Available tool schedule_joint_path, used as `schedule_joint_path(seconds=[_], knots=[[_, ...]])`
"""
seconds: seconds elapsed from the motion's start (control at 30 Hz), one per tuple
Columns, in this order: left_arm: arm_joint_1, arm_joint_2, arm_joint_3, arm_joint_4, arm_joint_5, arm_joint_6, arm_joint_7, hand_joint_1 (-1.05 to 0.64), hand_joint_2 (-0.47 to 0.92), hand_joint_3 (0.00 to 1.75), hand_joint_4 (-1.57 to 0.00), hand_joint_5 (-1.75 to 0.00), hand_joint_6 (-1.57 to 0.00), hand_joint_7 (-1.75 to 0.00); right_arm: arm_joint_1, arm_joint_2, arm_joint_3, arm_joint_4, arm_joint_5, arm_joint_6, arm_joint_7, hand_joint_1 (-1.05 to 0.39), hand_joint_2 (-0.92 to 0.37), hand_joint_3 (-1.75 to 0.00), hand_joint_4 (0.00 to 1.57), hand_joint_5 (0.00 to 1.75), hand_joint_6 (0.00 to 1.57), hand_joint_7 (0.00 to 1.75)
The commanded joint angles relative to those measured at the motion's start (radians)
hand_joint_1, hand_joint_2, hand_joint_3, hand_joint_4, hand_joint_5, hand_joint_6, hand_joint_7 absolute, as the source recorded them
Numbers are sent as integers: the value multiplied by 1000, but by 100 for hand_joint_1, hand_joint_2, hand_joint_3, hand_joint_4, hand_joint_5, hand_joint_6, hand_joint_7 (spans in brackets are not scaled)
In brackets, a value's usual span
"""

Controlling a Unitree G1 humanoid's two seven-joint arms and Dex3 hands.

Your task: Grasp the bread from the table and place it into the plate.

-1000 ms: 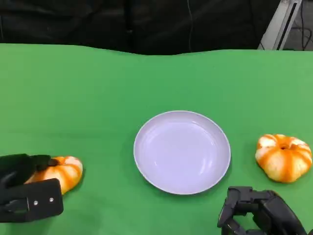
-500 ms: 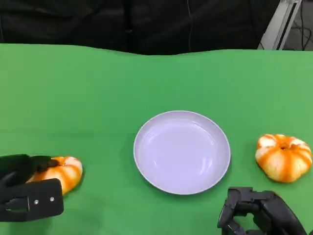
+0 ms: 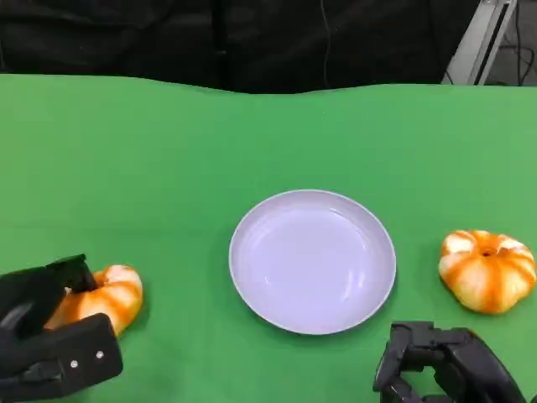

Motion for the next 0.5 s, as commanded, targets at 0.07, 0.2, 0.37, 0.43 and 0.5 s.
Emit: schedule_joint_path(seconds=[0.07, 0.2, 0.37, 0.43, 0.5], knots=[[14, 3, 23, -21, -17, -31, 40, -15, 79, 1, -70, -175, -54, -175, 3, -4, -4, -8, 0, 2, -9, -10, -62, -95, 83, 146, 85, 120], [15, 2, 26, -21, -17, -36, 41, -15, 79, 1, -70, -175, -54, -175, 4, -5, -3, -9, 0, 3, -10, -10, -62, -95, 83, 145, 85, 120], [15, 2, 26, -21, -16, -36, 42, -15, 79, 1, -70, -175, -54, -175, 4, -5, -3, -9, 0, 3, -10, -10, -62, -95, 83, 145, 85, 120], [15, 2, 26, -21, -16, -36, 42, -15, 79, 0, -70, -175, -54, -175, 4, -5, -3, -9, 0, 3, -10, -10, -62, -95, 83, 145, 85, 120], [15, 1, 27, -21, -16, -36, 41, -15, 79, 0, -70, -175, -54, -175, 4, -5, -3, -9, 0, 3, -10, -10, -62, -95, 83, 145, 85, 120]])
